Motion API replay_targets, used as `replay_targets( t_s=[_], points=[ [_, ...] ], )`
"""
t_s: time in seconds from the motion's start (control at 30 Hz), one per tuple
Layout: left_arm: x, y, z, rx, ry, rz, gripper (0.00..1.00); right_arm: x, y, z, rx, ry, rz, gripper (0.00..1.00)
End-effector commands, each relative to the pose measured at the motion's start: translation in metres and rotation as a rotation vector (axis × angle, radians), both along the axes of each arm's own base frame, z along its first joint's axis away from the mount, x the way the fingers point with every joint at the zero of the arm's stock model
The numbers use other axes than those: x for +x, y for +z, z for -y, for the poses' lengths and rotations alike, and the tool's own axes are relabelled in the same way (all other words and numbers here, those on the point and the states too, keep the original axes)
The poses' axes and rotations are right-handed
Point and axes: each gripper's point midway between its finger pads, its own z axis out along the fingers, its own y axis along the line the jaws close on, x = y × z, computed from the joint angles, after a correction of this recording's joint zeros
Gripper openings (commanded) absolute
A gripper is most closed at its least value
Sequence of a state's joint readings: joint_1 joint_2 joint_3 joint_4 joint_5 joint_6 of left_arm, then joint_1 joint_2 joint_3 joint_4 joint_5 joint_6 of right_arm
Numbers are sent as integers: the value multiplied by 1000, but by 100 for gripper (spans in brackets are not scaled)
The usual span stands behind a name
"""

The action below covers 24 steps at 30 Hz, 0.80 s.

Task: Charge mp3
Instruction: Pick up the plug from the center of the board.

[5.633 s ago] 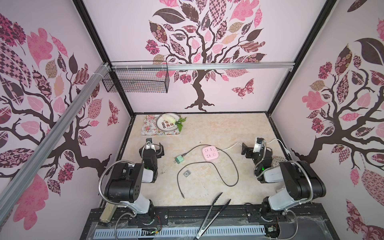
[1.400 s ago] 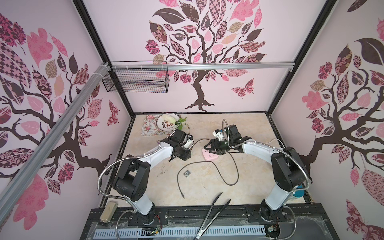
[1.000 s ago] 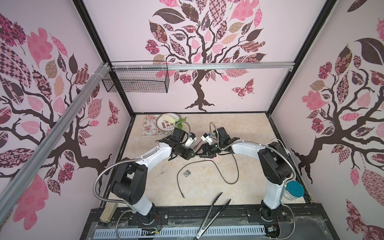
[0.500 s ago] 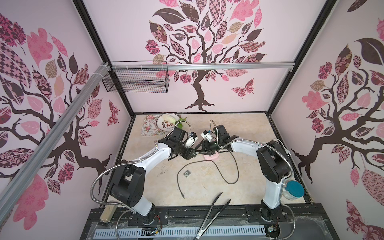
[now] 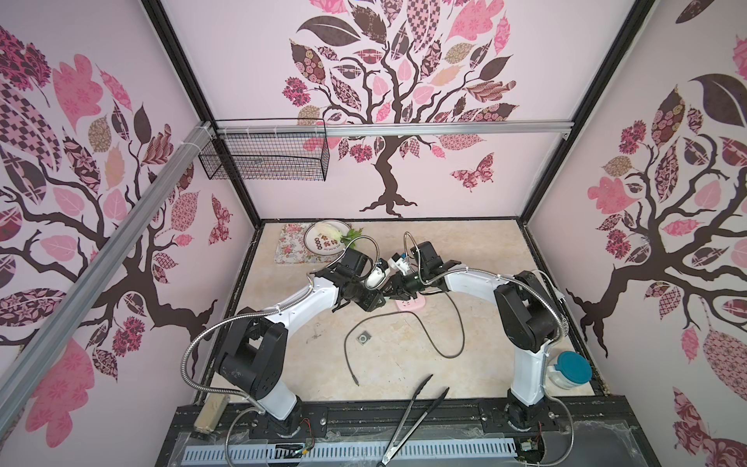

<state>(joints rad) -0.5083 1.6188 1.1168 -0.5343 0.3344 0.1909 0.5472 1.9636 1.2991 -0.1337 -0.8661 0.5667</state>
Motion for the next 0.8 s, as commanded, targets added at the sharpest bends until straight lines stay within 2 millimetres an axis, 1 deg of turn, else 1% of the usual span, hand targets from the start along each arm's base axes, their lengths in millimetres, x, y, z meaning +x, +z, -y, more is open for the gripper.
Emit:
replay_targets(
  t_s=[0.0,0.07,0.1,0.17,0.23,0.33,0.4,0.5,0.6,0.67,0.77],
  points=[
    [15,19,11,-27,-26,84,42,-6,-11,-3,-25,33,-19,27],
    [17,20,11,-29,-20,93,43,-7,-11,-3,-23,41,-22,21],
    [19,22,12,-32,-16,99,45,-8,-12,-2,-26,44,-22,16],
    [22,23,11,-32,6,105,52,-8,-12,-1,-33,43,-18,8],
    [26,27,9,-33,33,120,59,-6,-11,-1,-41,38,-2,5],
    [32,44,5,-71,98,182,66,5,-8,5,-100,3,73,3],
    [30,57,2,-105,121,222,70,18,-4,15,-175,-37,149,2],
    [26,67,-9,-117,167,240,72,35,8,29,-276,-100,248,2],
    [22,77,-25,-189,235,233,72,53,23,50,-379,-193,364,1],
    [22,84,-39,-256,291,238,72,64,33,68,-459,-265,443,0],
    [20,86,-57,-274,351,262,72,70,40,89,-546,-322,512,0]
  ],
)
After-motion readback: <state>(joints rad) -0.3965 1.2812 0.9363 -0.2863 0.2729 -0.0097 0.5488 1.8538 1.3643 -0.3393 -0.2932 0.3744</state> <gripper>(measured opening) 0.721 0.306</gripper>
